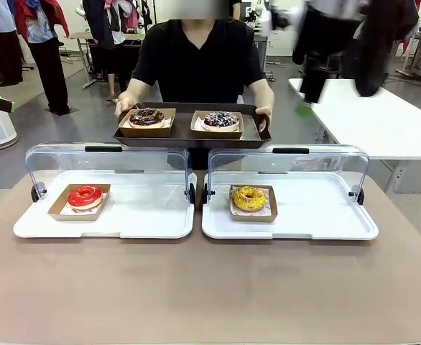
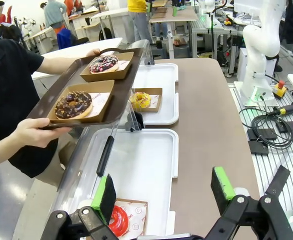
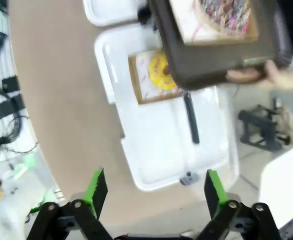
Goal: Provide the desired donut to the person.
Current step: Place the picked Paper togo box onto the Handle tray extended by the person.
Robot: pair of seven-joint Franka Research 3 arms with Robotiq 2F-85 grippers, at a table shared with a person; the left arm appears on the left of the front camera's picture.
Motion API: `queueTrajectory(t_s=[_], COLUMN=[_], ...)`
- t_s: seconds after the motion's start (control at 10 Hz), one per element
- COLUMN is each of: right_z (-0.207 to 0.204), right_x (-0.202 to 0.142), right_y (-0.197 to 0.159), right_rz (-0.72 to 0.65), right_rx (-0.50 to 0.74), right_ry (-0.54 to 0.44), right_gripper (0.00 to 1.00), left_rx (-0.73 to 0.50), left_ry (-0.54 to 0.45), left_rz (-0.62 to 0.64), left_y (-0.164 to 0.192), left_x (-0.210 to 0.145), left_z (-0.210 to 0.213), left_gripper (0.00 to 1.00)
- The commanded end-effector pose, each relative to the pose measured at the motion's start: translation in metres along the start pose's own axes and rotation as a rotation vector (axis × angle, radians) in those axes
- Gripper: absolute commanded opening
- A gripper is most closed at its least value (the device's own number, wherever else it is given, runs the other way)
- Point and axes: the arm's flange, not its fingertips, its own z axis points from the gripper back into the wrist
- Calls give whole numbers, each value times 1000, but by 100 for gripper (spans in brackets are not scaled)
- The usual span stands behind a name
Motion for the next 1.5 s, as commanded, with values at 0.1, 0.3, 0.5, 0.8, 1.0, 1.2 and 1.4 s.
queueTrajectory(t_s=[0.1,0.3,0.5,0.8,1.0,1.2,1.4], right_z=[-50,-58,-57,-57,-57,-57,-57], right_x=[-44,-52,-58,-58,-58,-58,-58], right_y=[-4,-10,-12,-12,-12,-12,-12], right_rz=[-17,-50,-55,-55,-55,-55,-55], right_rx=[-11,-14,-3,-3,-3,-3,-3], right_ry=[-36,-64,-19,-19,-19,-19,-19], right_gripper=[100,100,100,100,100,100,100], left_rx=[5,5,5,5,5,5,5], left_ry=[-17,-17,-17,-17,-17,-17,-17], left_rz=[-13,-13,-13,-13,-13,-13,-13], left_y=[0,0,0,0,0,0,0], left_x=[2,2,2,2,2,2,2], left_z=[0,0,0,0,0,0,0], left_gripper=[100,100,100,100,100,100,100])
